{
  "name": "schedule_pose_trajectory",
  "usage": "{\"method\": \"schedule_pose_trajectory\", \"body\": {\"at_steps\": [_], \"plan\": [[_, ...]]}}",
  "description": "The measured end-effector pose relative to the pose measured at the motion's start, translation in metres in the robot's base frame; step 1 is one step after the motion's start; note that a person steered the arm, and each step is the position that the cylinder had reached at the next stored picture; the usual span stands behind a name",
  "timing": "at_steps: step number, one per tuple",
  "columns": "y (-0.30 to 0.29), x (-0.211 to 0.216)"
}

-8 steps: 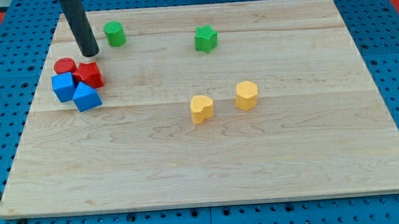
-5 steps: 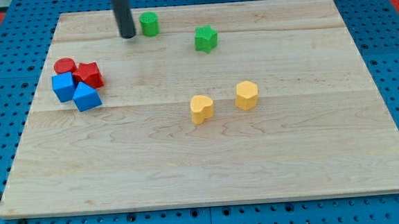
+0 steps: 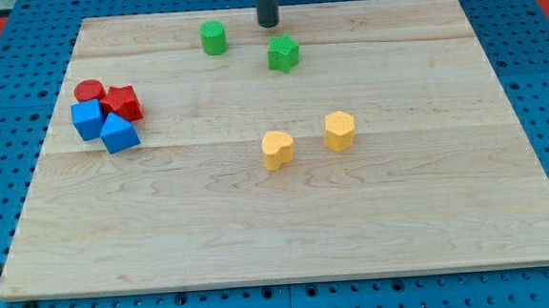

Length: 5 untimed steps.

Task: Move the green circle to the left of the green star

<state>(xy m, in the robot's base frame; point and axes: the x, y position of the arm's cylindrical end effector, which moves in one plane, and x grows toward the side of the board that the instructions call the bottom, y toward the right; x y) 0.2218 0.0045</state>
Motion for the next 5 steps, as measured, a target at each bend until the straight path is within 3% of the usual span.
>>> {"method": "schedule_pose_trajectory", "body": {"at_steps": [3,5], "plan": [[-0.14,0.001],[-0.033,0.03]]}}
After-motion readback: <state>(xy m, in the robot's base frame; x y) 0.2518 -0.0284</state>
